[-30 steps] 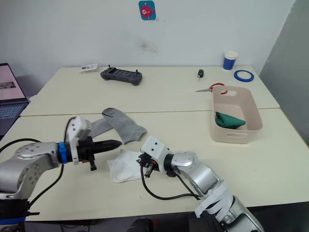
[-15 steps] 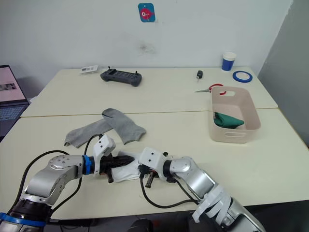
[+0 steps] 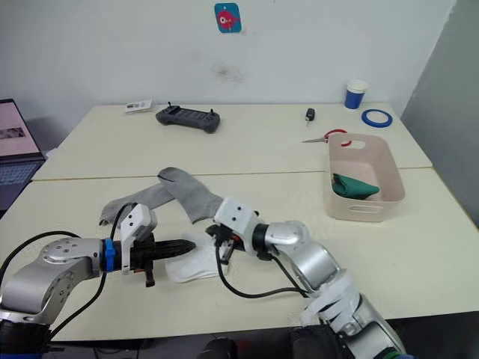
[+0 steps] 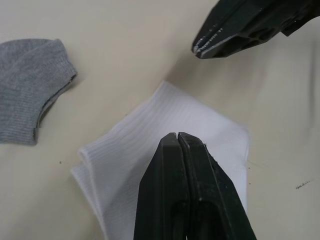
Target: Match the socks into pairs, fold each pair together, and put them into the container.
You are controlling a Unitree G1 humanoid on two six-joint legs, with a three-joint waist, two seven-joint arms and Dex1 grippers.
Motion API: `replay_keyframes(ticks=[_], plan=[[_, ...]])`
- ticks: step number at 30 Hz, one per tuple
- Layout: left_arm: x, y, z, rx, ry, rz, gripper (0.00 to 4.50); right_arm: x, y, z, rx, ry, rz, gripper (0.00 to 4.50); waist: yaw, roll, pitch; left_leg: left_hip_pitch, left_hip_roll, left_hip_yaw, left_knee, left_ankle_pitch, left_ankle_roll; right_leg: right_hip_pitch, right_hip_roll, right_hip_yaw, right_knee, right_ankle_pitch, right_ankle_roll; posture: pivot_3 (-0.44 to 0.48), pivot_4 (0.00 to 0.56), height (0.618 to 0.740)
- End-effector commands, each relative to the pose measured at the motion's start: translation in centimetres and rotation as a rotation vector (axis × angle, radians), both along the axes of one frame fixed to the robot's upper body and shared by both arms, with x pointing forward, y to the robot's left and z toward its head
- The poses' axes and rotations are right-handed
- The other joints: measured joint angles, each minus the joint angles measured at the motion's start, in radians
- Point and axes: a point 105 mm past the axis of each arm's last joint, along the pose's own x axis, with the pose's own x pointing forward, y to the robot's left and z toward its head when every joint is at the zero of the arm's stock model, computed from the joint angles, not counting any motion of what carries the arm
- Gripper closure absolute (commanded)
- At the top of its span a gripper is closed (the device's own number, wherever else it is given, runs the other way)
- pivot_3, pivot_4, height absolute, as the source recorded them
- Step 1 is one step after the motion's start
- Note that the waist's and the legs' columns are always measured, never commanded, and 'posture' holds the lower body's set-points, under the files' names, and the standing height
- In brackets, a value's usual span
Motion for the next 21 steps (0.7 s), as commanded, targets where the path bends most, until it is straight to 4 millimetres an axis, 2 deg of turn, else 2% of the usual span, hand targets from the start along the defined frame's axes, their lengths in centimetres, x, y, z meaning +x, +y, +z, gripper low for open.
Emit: replay_keyframes(ticks=[1, 4, 7, 10, 14, 19, 21], plan=[[-0.2, 0.4, -0.7, 0.054, 0.0, -0.013, 4.5, 0.2, 1.2, -1.0, -0.019, -0.01, -0.006, 4.45, 0.0, 0.0, 0.0, 0.0, 0.0, 0.0, 0.0, 0.0, 0.0, 0.0, 0.0, 0.0, 0.0, 0.0, 0.0, 0.0, 0.15, 0.74], [0.0, 1.4, -1.8, 0.095, 0.011, 0.013, 4.5, 0.5, 1.3, -2.6, -0.067, -0.001, -0.018, 4.45, 0.0, 0.0, 0.0, 0.0, 0.0, 0.0, -0.001, 0.0, 0.0, -0.001, 0.0, 0.0, 0.0, -0.001, -0.001, 0.0, 0.15, 0.74], [0.0, 2.7, -3.3, 0.149, 0.025, 0.047, 4.5, 1.5, -0.5, -4.0, -0.132, -0.018, -0.069, 4.45, 0.001, 0.0, 0.0, 0.0, 0.0, 0.0, -0.001, 0.0, 0.0, -0.001, 0.0, 0.0, 0.0, -0.001, -0.001, 0.0, 0.15, 0.74], [-0.4, 2.7, -3.5, 0.136, 0.032, 0.048, 4.5, 2.0, -2.2, -4.2, -0.147, -0.023, -0.103, 4.45, 0.001, 0.0, 0.0, 0.0, 0.0, 0.001, -0.001, 0.0, 0.0, 0.0, 0.0, 0.0, 0.0, -0.001, -0.001, 0.0, 0.15, 0.74], [-0.5, 1.8, -2.2, 0.054, 0.014, 0.051, 4.5, 1.9, -3.4, -3.2, -0.116, -0.049, -0.104, 4.45, 0.001, 0.0, 0.0, 0.001, 0.0, 0.001, -0.001, 0.0, 0.0, 0.0, 0.0, 0.0, 0.0, -0.001, -0.001, 0.0, 0.15, 0.74], [-0.1, 0.6, 0.7, -0.01, -0.019, 0.017, 4.5, 0.1, -2.3, 0.3, 0.029, -0.092, 0.021, 4.45, 0.0, -0.001, 0.001, 0.0, 0.0, 0.0, -0.001, 0.0, 0.0, 0.0, 0.0, 0.0, 0.0, -0.001, -0.001, 0.0, 0.15, 0.74], [0.4, 0.3, 1.2, -0.007, -0.038, 0.022, 4.5, -0.5, -1.4, 0.8, 0.046, -0.082, 0.073, 4.45, 0.0, -0.001, 0.002, 0.0, 0.001, -0.001, -0.001, 0.0, 0.0, 0.0, 0.001, -0.001, 0.0, -0.001, -0.001, 0.0, 0.15, 0.74]])
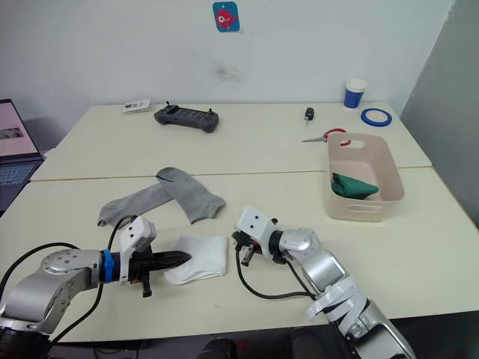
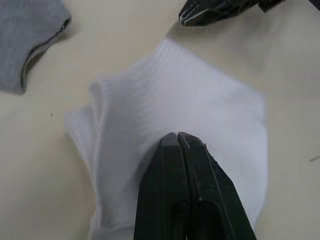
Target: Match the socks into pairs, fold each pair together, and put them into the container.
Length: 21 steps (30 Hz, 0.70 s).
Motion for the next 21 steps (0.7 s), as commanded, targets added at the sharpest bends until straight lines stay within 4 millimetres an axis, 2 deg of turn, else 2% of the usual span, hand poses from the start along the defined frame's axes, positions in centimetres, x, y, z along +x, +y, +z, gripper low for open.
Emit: replay_keyframes(ticks=[1, 5, 11, 15, 18, 21], plan=[[0.9, -0.4, 2.1, -0.003, -0.075, -0.002, 4.5, -1.4, 2.1, 2.9, 0.087, -0.044, 0.124, 4.45, 0.0, 0.0, 0.0, 0.0, 0.0, 0.0, 0.0, 0.0, 0.0, 0.0, 0.0, 0.0, 0.0, 0.0, 0.0, 0.0, 0.15, 0.74], [1.5, 0.4, 1.3, 0.044, -0.073, 0.032, 4.5, -2.6, 4.0, 1.2, 0.015, 0.007, 0.221, 4.45, 0.0, 0.0, 0.0, 0.0, 0.0, 0.001, 0.0, 0.0, 0.0, 0.0, 0.0, 0.001, 0.0, 0.0, 0.0, 0.0, 0.15, 0.74], [2.0, 1.3, 0.3, 0.056, -0.069, 0.091, 4.5, -3.7, 5.0, -1.0, -0.065, 0.041, 0.29, 4.45, 0.002, 0.0, 0.001, 0.0, 0.0, 0.001, 0.0, 0.0, 0.0, 0.0, 0.0, 0.0, 0.0, 0.0, 0.0, 0.0, 0.15, 0.74], [2.1, 1.4, -1.0, 0.07, -0.071, 0.121, 4.5, -4.1, 3.8, -4.4, -0.181, 0.068, 0.269, 4.45, 0.003, -0.001, 0.001, 0.0, 0.0, 0.0, 0.0, 0.0, 0.0, 0.0, 0.0, 0.0, 0.0, 0.0, 0.0, 0.0, 0.15, 0.74], [1.3, 1.8, -1.7, 0.089, -0.051, 0.114, 4.5, -3.8, 2.1, -4.6, -0.191, 0.076, 0.227, 4.45, 0.003, -0.001, 0.0, 0.0, 0.0, 0.001, 0.0, 0.0, 0.0, 0.0, 0.0, 0.001, 0.0, 0.0, 0.0, 0.0, 0.15, 0.74], [1.2, 2.4, -2.1, 0.092, -0.05, 0.135, 4.5, -3.9, 1.2, -3.7, -0.147, 0.061, 0.205, 4.45, 0.006, -0.001, 0.0, 0.0, -0.001, 0.001, 0.0, 0.0, 0.0, 0.001, -0.001, 0.0, 0.0, 0.0, 0.0, 0.0, 0.15, 0.74]])
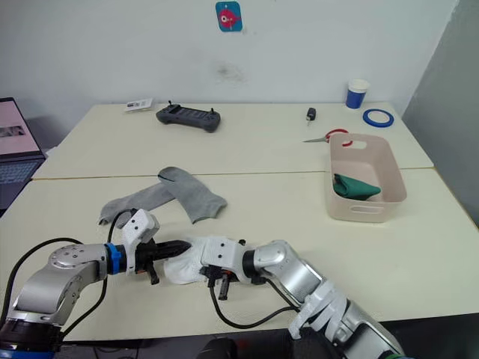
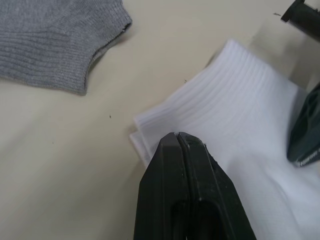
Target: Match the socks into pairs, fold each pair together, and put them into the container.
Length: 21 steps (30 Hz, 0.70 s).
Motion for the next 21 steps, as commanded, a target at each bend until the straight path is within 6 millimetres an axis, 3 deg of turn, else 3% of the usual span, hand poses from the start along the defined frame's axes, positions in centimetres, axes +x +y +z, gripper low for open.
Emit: replay_keyframes(ticks=[1, 4, 7, 11, 16, 21], plan=[[-0.2, 0.8, -0.3, 0.013, -0.006, 0.025, 4.5, -0.1, -1.2, 0.6, 0.04, 0.01, -0.034, 4.45, 0.001, 0.0, 0.0, 0.0, 0.0, 0.0, 0.0, 0.0, 0.0, 0.0, 0.0, 0.0, 0.0, 0.0, 0.0, 0.0, 0.15, 0.74], [-0.1, 0.4, 2.1, -0.032, -0.057, -0.014, 4.5, 0.1, -2.0, 3.1, 0.143, 0.033, -0.087, 4.45, 0.001, 0.0, 0.0, 0.0, 0.0, 0.0, 0.0, 0.0, 0.0, 0.0, 0.0, 0.0, 0.0, 0.0, 0.0, 0.0, 0.15, 0.74], [-0.8, -0.1, 3.4, -0.026, -0.059, -0.084, 4.5, 1.2, -4.1, 3.6, 0.122, -0.002, -0.201, 4.45, 0.001, -0.002, 0.002, -0.001, 0.0, -0.002, 0.0, 0.0, 0.0, 0.0, 0.0, -0.001, 0.0, 0.001, 0.0, 0.0, 0.15, 0.74], [-1.7, -0.5, 2.7, -0.001, -0.012, -0.137, 4.5, 1.1, -5.2, 4.1, 0.141, 0.053, -0.262, 4.45, 0.002, -0.002, 0.002, -0.001, 0.0, 0.0, 0.0, 0.0, 0.0, 0.0, 0.0, 0.0, -0.001, 0.001, 0.0, 0.0, 0.15, 0.74], [-2.1, 0.7, 0.5, 0.044, 0.051, -0.099, 4.5, 0.5, -6.0, 4.3, 0.118, 0.3, -0.307, 4.45, -0.004, -0.002, 0.003, 0.0, 0.001, -0.001, 0.0, 0.0, 0.0, -0.001, 0.0, 0.0, 0.0, 0.0, -0.001, 0.0, 0.15, 0.74], [-2.5, 2.3, -1.2, 0.099, 0.09, -0.072, 4.5, 0.8, -6.1, 4.3, 0.116, 0.46, -0.375, 2.85, -0.004, -0.001, 0.003, 0.0, 0.001, -0.002, 0.0, 0.0, 0.0, -0.001, 0.0, -0.001, 0.001, 0.0, -0.001, 0.0, 0.15, 0.74]])
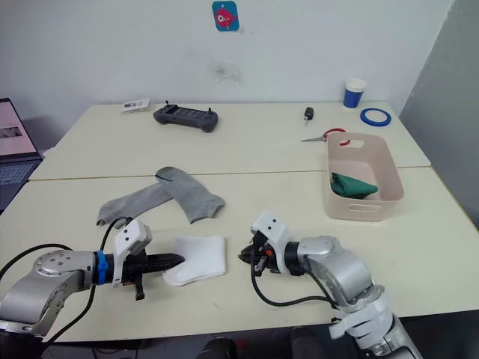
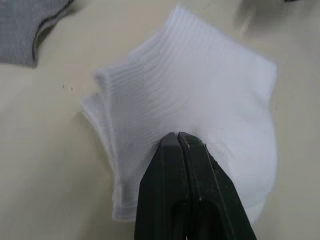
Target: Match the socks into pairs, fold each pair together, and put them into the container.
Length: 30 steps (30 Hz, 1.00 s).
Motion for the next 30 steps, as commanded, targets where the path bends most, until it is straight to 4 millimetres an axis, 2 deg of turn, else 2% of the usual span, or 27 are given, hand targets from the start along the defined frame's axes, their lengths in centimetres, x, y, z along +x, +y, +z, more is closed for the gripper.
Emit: replay_keyframes(ticks=[1, 8, 13, 19, 28, 30], plan=[[-0.5, 1.4, -1.2, 0.073, 0.028, 0.012, 4.5, 0.0, 0.2, 0.5, 0.005, 0.071, -0.013, 2.5, 0.0, 0.0, 0.0, 0.0, 0.0, 0.0, 0.0, 0.0, 0.0, 0.0, 0.0, 0.0, 0.0, 0.0, 0.0, 0.0, 0.15, 0.74], [-1.0, 1.0, -1.4, 0.063, 0.032, 0.005, 4.5, 0.4, 2.7, -0.9, -0.021, 0.198, -0.039, 0.04, -0.005, 0.002, 0.0, 0.001, 0.0, 0.003, -0.001, 0.0, 0.0, 0.0, 0.0, 0.001, 0.0, 0.0, 0.0, 0.0, 0.15, 0.74], [-0.6, 0.3, -1.0, 0.04, 0.003, 0.008, 4.5, 0.6, 6.0, -1.1, 0.013, 0.273, -0.048, 0.04, -0.006, 0.002, 0.0, 0.002, 0.0, 0.002, -0.001, 0.0, 0.0, 0.0, 0.0, 0.001, 0.001, 0.0, 0.0, 0.0, 0.15, 0.74], [-0.3, 0.0, -0.9, 0.035, -0.016, 0.011, 4.5, 0.0, 8.7, -1.2, 0.049, 0.332, -0.032, 0.04, -0.005, 0.002, -0.001, 0.002, 0.0, 0.003, -0.001, 0.0, 0.0, 0.0, 0.0, 0.001, 0.0, 0.0, 0.0, 0.0, 0.15, 0.74], [-0.5, 0.3, -1.2, 0.037, -0.011, 0.022, 4.5, 0.2, 10.6, 0.4, 0.152, 0.343, -0.01, 0.04, -0.005, 0.003, -0.002, 0.003, 0.0, 0.003, -0.001, 0.0, 0.0, 0.001, 0.0, 0.001, 0.0, 0.001, -0.001, 0.0, 0.15, 0.74], [-0.6, 0.4, -1.3, 0.036, -0.012, 0.026, 4.5, 0.0, 10.9, 0.6, 0.169, 0.352, 0.0, 0.43, -0.005, 0.003, -0.002, 0.003, 0.0, 0.003, -0.001, 0.0, 0.0, 0.001, 0.0, 0.001, 0.0, 0.001, -0.001, 0.0, 0.15, 0.74]])
